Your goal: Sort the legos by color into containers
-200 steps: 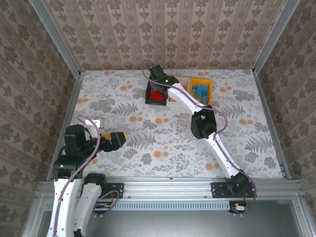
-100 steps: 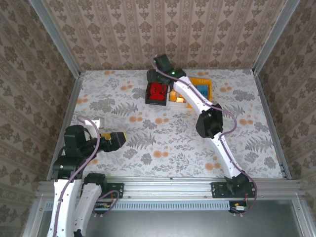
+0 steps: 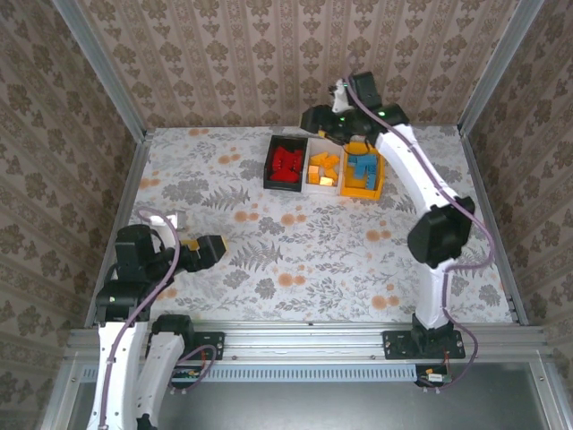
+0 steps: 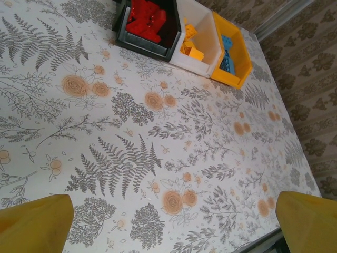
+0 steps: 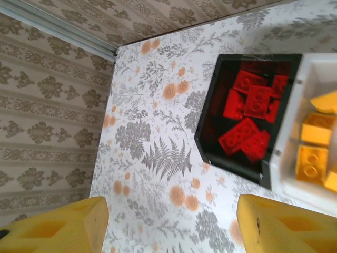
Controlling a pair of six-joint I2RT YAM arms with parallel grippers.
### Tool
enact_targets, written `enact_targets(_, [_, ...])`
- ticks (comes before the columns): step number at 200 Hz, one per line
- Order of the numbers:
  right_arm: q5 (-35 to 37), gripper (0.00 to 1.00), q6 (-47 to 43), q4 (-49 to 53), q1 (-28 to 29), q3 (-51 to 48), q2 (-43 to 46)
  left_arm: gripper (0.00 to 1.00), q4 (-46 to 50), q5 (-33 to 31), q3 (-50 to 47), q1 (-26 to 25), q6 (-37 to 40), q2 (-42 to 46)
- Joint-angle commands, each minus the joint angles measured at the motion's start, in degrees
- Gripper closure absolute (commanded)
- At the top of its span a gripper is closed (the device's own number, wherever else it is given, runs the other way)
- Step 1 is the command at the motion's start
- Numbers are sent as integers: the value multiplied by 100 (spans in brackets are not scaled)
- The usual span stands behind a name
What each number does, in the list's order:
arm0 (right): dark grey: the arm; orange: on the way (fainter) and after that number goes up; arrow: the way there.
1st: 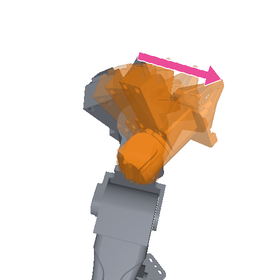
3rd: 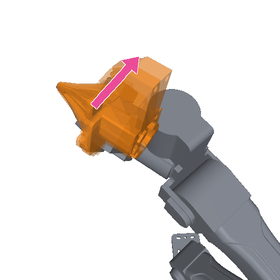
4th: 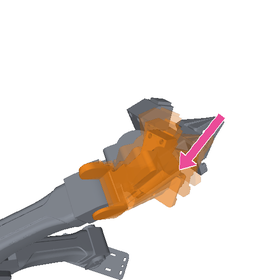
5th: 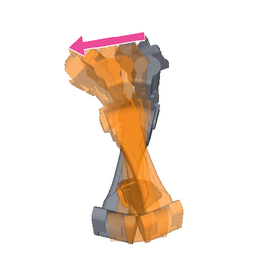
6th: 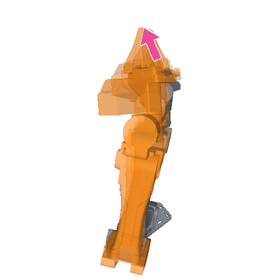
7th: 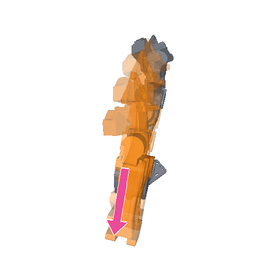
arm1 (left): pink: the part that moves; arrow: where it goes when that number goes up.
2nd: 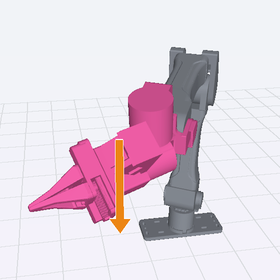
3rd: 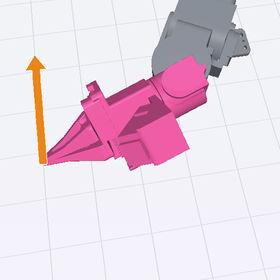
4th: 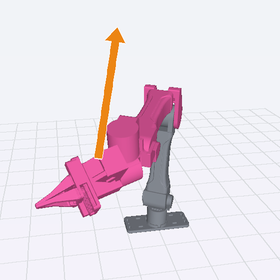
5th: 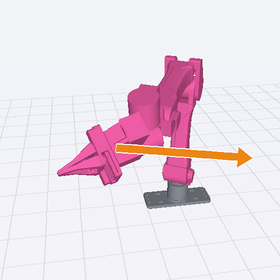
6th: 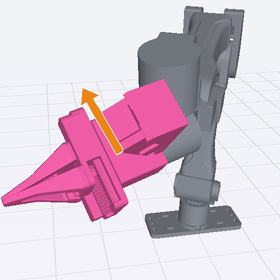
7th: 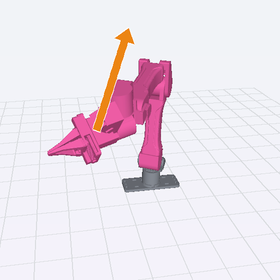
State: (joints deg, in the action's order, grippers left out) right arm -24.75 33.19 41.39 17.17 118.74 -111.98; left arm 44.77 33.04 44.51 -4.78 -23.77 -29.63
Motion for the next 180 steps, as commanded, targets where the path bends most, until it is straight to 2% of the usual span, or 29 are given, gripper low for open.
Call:
enact_targets(1, [-235, 33, -245, -68, -370, -977, 984, 0, -550, -107, 278, -31, -539, -188])
enact_targets(22, [21, 32, -481, -197, -724, -2155, 1849, 0, -970, -309, 417, -220, -802, -522])
enact_targets(41, [380, 31, -783, -225, -1106, -3075, 2544, 0, -999, -752, 669, -522, -750, -994])
enact_targets(72, [778, 28, -1199, -290, -1823, -4191, 3375, 0, -1043, -1587, 1089, -1031, -588, -1783])
enact_targets(98, [1221, 24, -1449, -629, -2209, -4961, 3811, 0, -1244, -2054, 1319, -1150, -567, -2367])
enact_targets(125, [1443, 13, -1641, -1601, -2306, -5807, 4078, 0, -1606, -2658, 1336, -1148, -368, -2903])
enact_targets(137, [1416, 0, -1800, -2178, -2306, -6227, 4124, 0, -1890, -2976, 1215, -1148, -166, -3045])
enact_targets(180, [1602, 0, -2179, -3984, -2306, -7455, 4004, 0, -3765, -3640, 108, -1151, 1317, -3096])
